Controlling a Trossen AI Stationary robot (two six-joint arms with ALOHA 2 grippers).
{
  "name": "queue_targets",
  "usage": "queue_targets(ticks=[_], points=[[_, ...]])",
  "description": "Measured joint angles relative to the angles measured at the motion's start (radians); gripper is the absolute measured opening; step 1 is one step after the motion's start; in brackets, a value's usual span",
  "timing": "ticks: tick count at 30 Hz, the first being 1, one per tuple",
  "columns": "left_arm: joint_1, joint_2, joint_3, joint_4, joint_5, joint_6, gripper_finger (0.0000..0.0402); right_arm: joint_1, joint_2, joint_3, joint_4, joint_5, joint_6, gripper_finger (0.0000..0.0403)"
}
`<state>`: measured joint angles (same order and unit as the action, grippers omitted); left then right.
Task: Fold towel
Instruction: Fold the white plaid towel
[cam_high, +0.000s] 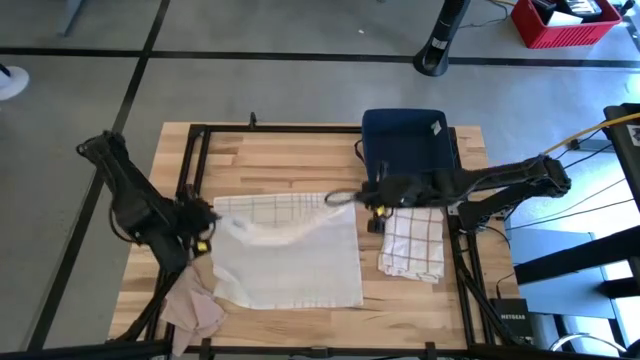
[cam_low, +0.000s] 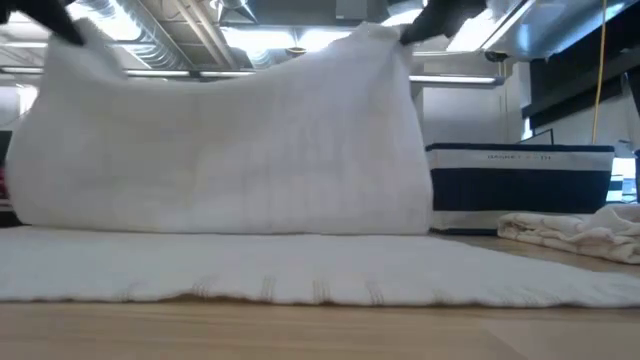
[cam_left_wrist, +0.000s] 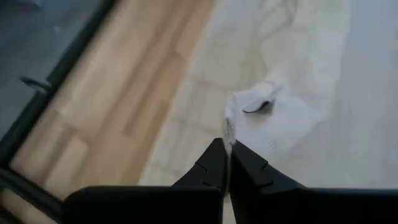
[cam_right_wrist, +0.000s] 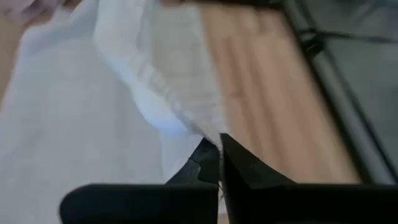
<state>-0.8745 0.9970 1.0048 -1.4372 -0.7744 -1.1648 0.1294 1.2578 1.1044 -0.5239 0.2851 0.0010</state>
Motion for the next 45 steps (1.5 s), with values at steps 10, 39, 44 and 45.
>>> queue_targets(ticks=[10,39,44,45], points=[[0.004,-0.103,0.171,0.085,-0.116,0.263,0.0000,-0.009,-0.014,0.159,-0.013,-0.011,-0.033,0.0003],[-0.165,0.074,-0.110,0.438,0.444,-0.061,0.0000,0.348,0.187,-0.044,0.029,-0.153,0.344,0.0003],[-0.174,0.107,-0.196,0.563,0.558,-0.116,0.0000,0.386,0.274,-0.054,0.096,-0.221,0.374,0.0003],[-0.174,0.113,-0.210,0.581,0.580,-0.120,0.0000,0.393,0.291,-0.054,0.106,-0.229,0.374,0.0003]])
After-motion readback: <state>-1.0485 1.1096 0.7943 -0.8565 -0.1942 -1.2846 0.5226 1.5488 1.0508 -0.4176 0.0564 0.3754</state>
